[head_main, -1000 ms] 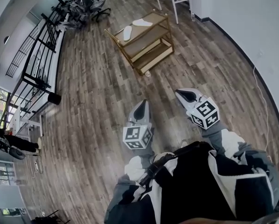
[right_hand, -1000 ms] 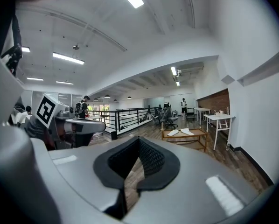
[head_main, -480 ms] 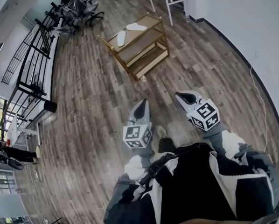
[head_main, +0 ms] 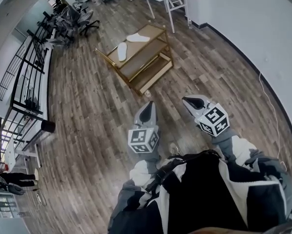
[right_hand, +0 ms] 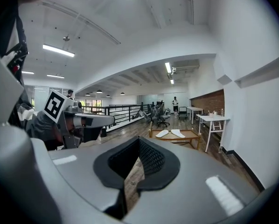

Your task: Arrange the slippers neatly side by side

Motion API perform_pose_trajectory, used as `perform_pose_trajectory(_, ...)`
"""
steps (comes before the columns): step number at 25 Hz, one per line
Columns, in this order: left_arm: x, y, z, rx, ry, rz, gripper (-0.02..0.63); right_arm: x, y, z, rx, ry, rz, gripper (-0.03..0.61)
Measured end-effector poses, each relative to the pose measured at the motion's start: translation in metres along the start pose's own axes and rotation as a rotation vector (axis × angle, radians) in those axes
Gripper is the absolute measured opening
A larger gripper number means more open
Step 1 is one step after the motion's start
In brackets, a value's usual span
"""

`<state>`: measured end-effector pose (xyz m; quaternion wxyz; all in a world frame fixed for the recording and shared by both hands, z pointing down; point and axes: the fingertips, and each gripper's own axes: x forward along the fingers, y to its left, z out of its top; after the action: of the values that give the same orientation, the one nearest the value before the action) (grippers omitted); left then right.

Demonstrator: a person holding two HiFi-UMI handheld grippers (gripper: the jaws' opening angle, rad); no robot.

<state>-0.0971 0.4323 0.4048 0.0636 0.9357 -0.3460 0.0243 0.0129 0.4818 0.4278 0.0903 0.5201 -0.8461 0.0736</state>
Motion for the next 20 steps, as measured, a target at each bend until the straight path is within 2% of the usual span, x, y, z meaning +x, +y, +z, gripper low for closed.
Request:
perform_pose_trajectory(6,0.033,0.060,0.020,-0.006,-0.007,-0.027,0.008,0.066,-0.014,0.031,-0.014,-0.003,-0.017,0.005)
perform_pose_trajectory(11,0.063,0.126,0.015,-0.011,-0.027,-0.029,0.008,0.141,-0.025,0.033,-0.023,-0.001,-0.011,0.005)
perform_pose_trajectory(20,0.067,0.161,0.029,-0.032,-0.012,-0.021,0.008,0.171,-0.028,0.060,-0.017,-0.003,-0.023,0.005)
